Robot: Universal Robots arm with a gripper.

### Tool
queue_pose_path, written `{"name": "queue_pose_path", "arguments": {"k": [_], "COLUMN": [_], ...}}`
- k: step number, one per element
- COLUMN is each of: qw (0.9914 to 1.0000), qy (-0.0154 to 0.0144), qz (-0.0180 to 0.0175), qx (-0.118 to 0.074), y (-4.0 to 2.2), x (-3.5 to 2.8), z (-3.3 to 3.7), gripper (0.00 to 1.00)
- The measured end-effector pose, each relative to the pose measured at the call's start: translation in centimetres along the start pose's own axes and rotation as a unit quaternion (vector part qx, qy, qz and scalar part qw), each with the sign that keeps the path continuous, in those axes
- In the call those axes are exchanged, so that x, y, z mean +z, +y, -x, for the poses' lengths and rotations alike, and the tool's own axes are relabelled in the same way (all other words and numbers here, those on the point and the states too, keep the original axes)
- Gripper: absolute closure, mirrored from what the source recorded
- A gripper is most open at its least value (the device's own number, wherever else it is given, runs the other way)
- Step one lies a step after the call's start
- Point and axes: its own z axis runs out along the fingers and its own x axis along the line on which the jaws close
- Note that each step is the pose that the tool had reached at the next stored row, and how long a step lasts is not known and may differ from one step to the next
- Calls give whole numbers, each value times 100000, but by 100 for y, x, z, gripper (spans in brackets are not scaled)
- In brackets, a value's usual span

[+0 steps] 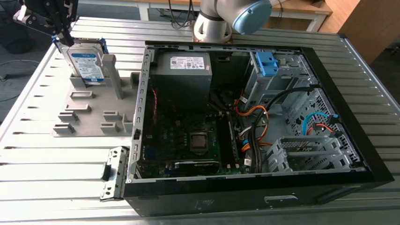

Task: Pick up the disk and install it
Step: 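Pick up the disk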

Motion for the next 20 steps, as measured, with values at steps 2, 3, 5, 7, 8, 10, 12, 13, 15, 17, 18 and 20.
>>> {"name": "queue_pose_path", "arguments": {"k": [2, 3, 5, 7, 8, 10, 12, 13, 15, 17, 18, 20], "qw": [100000, 99999, 99998, 99997, 99996, 99994, 99991, 99990, 99987, 99983, 99981, 99977], "qy": [9, 15, 25, 31, 35, 45, 51, 59, 67, 73, 76, 84], "qz": [7, 11, 16, 19, 23, 29, 34, 38, 43, 47, 49, 53], "qx": [-214, -337, -556, -779, -888, -1106, -1328, -1437, -1639, -1847, -1949, -2150], "y": [0, 0, 0, 0, 0, 0, 0, 0, 0, 0, 0, 0], "x": [0, 0, 0, 0, 0, 0, 0, 0, 0, 0, 0, 0], "z": [0, 0, 0, 0, 0, 0, 0, 0, 0, 0, 0, 0], "gripper": [89, 89, 89, 89, 89, 89, 89, 89, 89, 89, 89, 89]}}
